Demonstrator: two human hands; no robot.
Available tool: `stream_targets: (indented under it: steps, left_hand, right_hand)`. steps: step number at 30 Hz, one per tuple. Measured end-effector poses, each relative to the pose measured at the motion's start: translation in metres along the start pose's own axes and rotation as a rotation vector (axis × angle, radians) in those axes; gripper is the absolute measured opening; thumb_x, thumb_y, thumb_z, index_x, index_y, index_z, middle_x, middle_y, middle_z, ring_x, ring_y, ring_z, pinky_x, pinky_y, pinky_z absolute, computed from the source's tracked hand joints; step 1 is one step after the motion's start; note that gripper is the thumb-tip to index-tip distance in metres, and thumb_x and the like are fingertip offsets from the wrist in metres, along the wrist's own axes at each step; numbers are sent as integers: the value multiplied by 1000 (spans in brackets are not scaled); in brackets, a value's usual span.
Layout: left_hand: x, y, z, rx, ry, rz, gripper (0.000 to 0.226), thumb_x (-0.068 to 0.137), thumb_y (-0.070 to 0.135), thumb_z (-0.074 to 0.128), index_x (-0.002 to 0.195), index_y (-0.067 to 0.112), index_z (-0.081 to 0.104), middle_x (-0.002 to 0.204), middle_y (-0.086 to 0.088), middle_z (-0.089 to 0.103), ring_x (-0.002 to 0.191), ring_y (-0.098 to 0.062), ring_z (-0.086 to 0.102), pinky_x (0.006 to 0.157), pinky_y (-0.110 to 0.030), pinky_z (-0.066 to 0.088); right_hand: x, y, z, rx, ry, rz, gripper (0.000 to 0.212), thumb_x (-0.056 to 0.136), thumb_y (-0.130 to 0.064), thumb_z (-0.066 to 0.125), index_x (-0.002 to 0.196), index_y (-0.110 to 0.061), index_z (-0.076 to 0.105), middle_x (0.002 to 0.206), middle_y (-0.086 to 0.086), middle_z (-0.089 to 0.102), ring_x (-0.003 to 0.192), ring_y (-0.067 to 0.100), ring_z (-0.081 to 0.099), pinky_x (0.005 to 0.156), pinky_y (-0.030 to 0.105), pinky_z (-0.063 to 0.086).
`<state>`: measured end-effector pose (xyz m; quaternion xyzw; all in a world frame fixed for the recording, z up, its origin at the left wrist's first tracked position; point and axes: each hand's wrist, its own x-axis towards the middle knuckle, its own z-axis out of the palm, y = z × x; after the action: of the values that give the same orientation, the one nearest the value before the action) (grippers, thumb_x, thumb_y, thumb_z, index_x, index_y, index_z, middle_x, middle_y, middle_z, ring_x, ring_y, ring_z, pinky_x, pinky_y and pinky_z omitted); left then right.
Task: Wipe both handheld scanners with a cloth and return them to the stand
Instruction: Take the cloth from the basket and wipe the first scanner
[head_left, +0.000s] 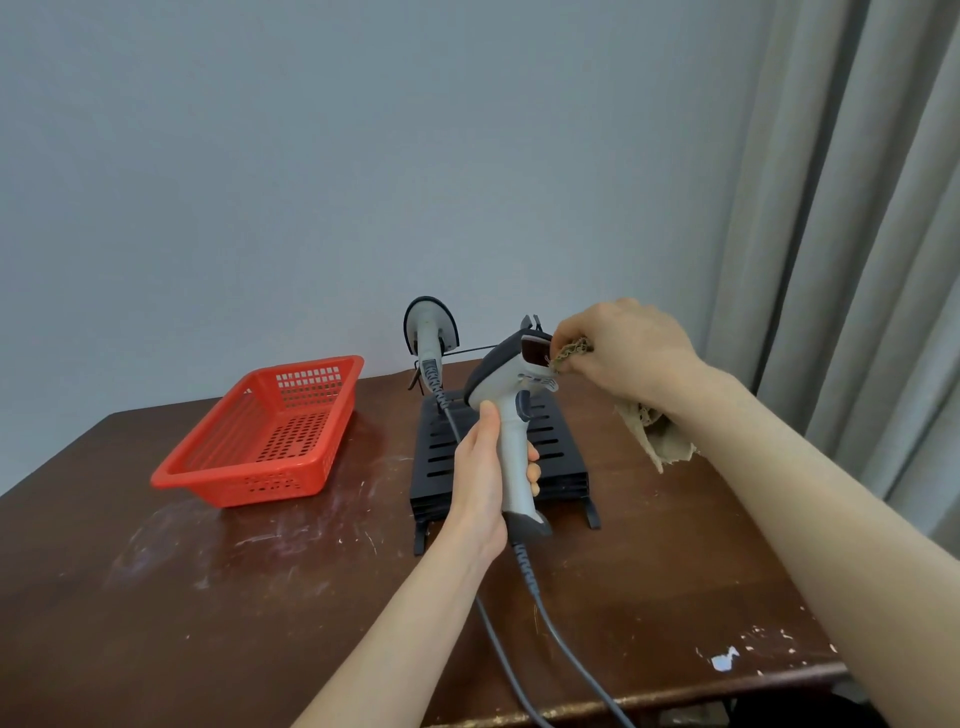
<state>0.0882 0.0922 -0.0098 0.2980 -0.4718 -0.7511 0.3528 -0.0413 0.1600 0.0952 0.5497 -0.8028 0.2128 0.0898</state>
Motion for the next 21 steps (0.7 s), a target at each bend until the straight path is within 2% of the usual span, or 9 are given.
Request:
stream_targets:
  steps: [3, 5, 8, 11, 16, 19, 21]
  left_hand:
    - [-2, -3, 0, 26, -3, -4, 48, 95, 49, 43, 101, 3, 56, 60, -6, 55, 43, -15, 46, 41, -24, 39]
    - [-3, -4, 2, 9, -7, -30, 50, 95, 51, 43, 98, 3, 55, 59, -5, 54, 42, -14, 46, 40, -24, 39]
    - [-2, -3, 5, -22, -4, -50, 51, 94, 52, 43, 98, 3, 55, 58, -5, 54, 41, -13, 46, 40, -23, 39]
    - [-3, -3, 7, -26, -3, -54, 51, 94, 52, 43, 99, 3, 56, 57, -5, 54, 41, -14, 46, 39, -23, 39]
    - [-4, -2, 5, -28, 8, -65, 52, 94, 52, 42, 99, 3, 56, 56, -5, 53, 40, -13, 46, 38, -23, 39]
    - [-3, -2, 8, -41, 5, -68, 50, 94, 52, 43, 100, 3, 56, 56, -5, 54, 40, -14, 46, 39, -23, 39]
    - [-3, -3, 11, -56, 5, -70, 49, 94, 51, 44, 99, 5, 57, 56, -5, 54, 41, -14, 46, 40, -24, 39]
  right_hand:
    - [-2, -1, -4, -131, -36, 2, 25, 89, -24, 56, 107, -38, 66, 107, 2, 64, 97, 27, 59, 67, 28, 36]
    - [-3, -1, -5, -168, 7, 24, 27, 89, -20, 52, 106, -33, 67, 105, 4, 65, 93, 29, 60, 66, 29, 36]
    - [-4, -2, -4, 42, 124, 15, 16, 88, -25, 57, 99, -26, 68, 96, 3, 68, 91, 26, 59, 67, 28, 37]
    - [-6, -9, 5, 329, 124, -43, 5, 84, -28, 65, 88, -25, 68, 88, -4, 65, 89, 18, 58, 74, 30, 44]
    - [-8, 2, 20, 163, 176, 155, 13, 87, -29, 61, 94, -22, 70, 93, 3, 69, 88, 26, 61, 68, 28, 41]
    - [-6, -5, 12, 449, 258, 131, 7, 82, -28, 67, 81, -22, 69, 76, -4, 66, 77, 15, 59, 61, 25, 42]
    - [-4, -14, 11, 512, 212, 90, 6, 81, -26, 67, 77, -22, 68, 69, -8, 63, 71, 10, 57, 57, 19, 41]
